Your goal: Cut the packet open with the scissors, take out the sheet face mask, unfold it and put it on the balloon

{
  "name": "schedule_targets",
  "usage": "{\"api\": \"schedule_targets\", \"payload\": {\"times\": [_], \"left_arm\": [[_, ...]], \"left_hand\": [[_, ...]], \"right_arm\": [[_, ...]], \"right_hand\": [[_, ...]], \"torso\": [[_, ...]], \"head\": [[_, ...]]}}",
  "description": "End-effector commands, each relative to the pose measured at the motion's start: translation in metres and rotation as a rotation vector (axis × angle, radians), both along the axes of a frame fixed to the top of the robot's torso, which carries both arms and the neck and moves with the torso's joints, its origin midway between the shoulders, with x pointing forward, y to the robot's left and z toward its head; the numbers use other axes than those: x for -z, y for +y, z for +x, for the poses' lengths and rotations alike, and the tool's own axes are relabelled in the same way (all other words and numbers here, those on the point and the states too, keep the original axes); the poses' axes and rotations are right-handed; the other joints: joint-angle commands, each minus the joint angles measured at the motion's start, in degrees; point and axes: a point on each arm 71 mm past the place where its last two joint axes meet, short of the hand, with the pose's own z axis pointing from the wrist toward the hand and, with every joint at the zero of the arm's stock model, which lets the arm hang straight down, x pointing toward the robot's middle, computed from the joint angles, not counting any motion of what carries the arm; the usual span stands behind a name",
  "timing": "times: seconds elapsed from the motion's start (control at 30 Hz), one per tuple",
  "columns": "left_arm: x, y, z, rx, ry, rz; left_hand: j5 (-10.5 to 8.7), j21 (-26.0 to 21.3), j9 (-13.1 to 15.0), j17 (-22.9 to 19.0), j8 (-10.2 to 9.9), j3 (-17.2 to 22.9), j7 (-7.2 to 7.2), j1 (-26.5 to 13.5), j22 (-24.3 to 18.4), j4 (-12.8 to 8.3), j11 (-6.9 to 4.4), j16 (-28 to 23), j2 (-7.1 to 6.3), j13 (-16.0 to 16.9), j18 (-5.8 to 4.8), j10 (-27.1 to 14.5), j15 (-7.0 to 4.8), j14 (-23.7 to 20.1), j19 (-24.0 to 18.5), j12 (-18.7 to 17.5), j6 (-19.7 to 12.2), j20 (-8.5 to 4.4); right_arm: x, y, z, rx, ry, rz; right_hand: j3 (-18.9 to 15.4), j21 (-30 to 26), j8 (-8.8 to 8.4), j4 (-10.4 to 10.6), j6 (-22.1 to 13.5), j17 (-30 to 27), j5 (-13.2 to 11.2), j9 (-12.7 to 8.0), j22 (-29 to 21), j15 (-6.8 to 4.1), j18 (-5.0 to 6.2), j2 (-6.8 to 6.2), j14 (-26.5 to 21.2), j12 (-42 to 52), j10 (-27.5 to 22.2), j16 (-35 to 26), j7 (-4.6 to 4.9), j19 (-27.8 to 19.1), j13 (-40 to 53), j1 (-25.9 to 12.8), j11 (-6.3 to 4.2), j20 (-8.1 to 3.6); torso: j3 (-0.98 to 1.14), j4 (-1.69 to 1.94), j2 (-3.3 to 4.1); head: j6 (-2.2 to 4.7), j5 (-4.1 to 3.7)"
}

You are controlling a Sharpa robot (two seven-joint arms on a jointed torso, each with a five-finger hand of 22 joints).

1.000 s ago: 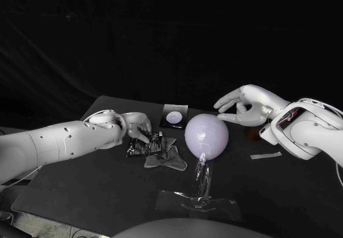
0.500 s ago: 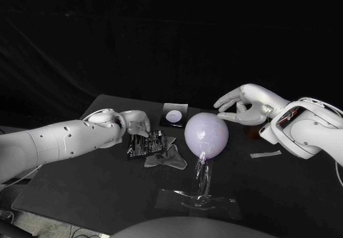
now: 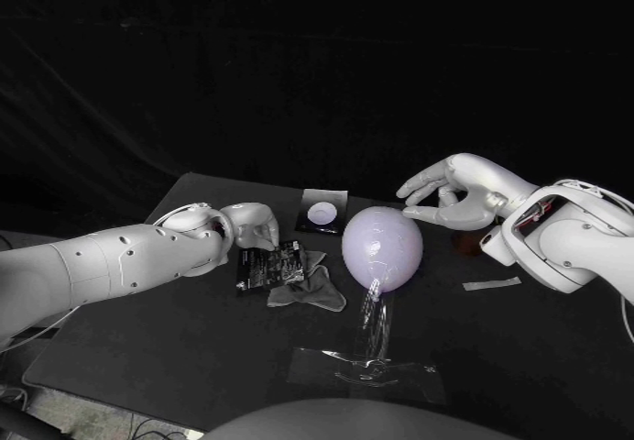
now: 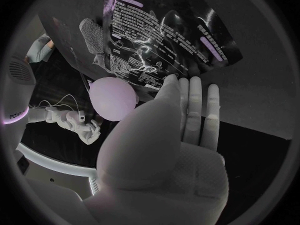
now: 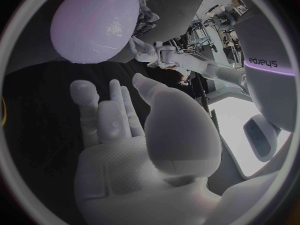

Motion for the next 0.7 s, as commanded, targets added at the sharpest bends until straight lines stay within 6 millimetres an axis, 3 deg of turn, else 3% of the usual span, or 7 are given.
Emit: {"api": "schedule_targets", "payload": {"times": [0.03,0.17,0.27,0.33,0.37,0.53,0.7], "left_arm": [[0.001,-0.005,-0.004,0.035,-0.019,-0.027],[0.000,-0.002,-0.004,0.014,-0.032,-0.055],[-0.003,0.001,-0.005,-0.007,-0.042,-0.086],[-0.005,0.004,-0.007,-0.021,-0.042,-0.105],[-0.006,0.005,-0.008,-0.029,-0.041,-0.112],[-0.009,0.008,-0.015,-0.055,-0.030,-0.129],[-0.010,0.011,-0.020,-0.079,-0.013,-0.127]], "left_hand": [[0.14,0.8,0.2,0.1,0.1,0.8,-0.05,0.7,0.5,-0.2,-0.12,0.0,-0.06,0.1,1.37,0.6,-0.11,0.5,-0.3,-0.1,0.4,-0.39],[0.07,3.6,0.5,0.0,-0.4,3.1,0.08,-0.1,2.7,-0.1,0.01,-0.9,-0.90,0.0,0.59,0.7,0.04,0.5,-2.5,-1.0,0.2,-0.97],[0.02,3.6,-0.3,-0.3,-2.6,3.4,1.35,-2.6,3.0,1.3,1.71,-2.4,-2.83,-0.7,-0.57,-3.1,1.63,-1.8,-4.5,-3.7,-3.4,0.01],[0.36,3.2,-1.2,-0.4,-4.8,0.4,2.99,-8.2,2.8,1.5,3.29,-2.9,-6.38,-0.7,-0.86,-4.9,2.56,-2.6,-5.1,-4.9,-7.0,0.49],[0.10,2.1,-1.8,-0.7,-6.2,-1.4,3.53,-12.3,2.3,1.2,4.11,-4.2,-7.21,-0.5,-1.27,-7.0,3.64,-5.1,-6.5,-6.0,-9.2,1.19],[0.10,0.6,-2.6,-1.2,-8.3,-5.6,3.72,-16.3,1.3,1.4,5.32,-6.1,-9.52,-0.5,-1.20,-10.2,4.95,-8.6,-8.1,-6.8,-13.1,2.18],[0.17,-1.7,-3.0,-1.9,-9.5,-10.7,3.90,-16.3,-0.1,1.5,6.90,-8.0,-10.75,-0.5,-1.26,-14.5,6.45,-12.2,-10.3,-6.7,-15.9,3.22]], "right_arm": [[0.000,0.000,-0.001,-0.006,0.001,0.005],[0.000,0.000,0.000,-0.004,0.002,0.006],[0.000,-0.001,0.000,-0.003,0.002,0.006],[0.001,-0.002,0.000,0.000,0.002,0.006],[0.001,-0.002,0.000,0.001,0.002,0.006],[0.001,-0.004,0.000,0.006,0.003,0.006],[0.002,-0.005,0.000,0.009,0.004,0.006]], "right_hand": [[0.3,0.3,0.25,0.3,0.5,0.0,0.0,0.1,0.1,-0.16,0.14,0.65,0.2,0.2,0.5,0.2,-0.04,-0.4,0.1,0.0,0.02,0.02],[0.3,0.3,0.25,0.3,0.5,0.0,0.0,0.1,0.1,-0.16,0.14,0.65,0.2,0.2,0.5,0.2,-0.04,-0.4,0.1,0.0,0.02,0.02],[0.2,0.2,0.26,0.3,0.5,0.0,-0.1,0.1,0.1,-0.17,0.16,0.62,0.2,0.2,0.6,0.2,-0.05,-0.5,0.1,0.0,0.00,0.01],[0.2,0.2,0.25,0.3,0.5,-0.2,-0.1,0.1,0.1,-0.17,0.17,0.51,0.1,0.2,0.6,0.2,-0.04,-0.6,0.1,-0.1,0.01,0.00],[0.2,0.2,0.25,0.3,0.5,-0.2,-0.1,0.1,0.1,-0.17,0.17,0.51,0.1,0.2,0.6,0.2,-0.04,-0.6,0.1,-0.1,0.01,0.00],[0.1,0.1,0.22,0.4,0.5,-0.3,-0.1,0.1,0.1,-0.17,0.18,0.42,0.1,0.1,0.6,0.2,-0.02,-0.6,0.0,-0.1,0.03,-0.01],[0.1,-0.2,0.10,0.4,0.3,-0.9,-0.1,0.1,0.0,-0.12,0.25,0.18,-0.1,0.0,0.4,-0.1,0.06,-1.0,0.0,-0.2,0.10,-0.01]], "torso": [[-0.01,0.03,-0.01],[0.02,0.07,-0.06],[0.03,0.02,-0.03],[-0.01,-0.03,0.02],[-0.02,-0.01,0.01],[-0.02,0.06,0.03],[-0.01,0.08,-0.03]], "head": [[-0.07,0.07],[-0.06,0.05],[-0.04,0.08],[0.01,0.07],[-0.05,0.02],[-0.15,-0.06],[-0.24,-0.05]]}}
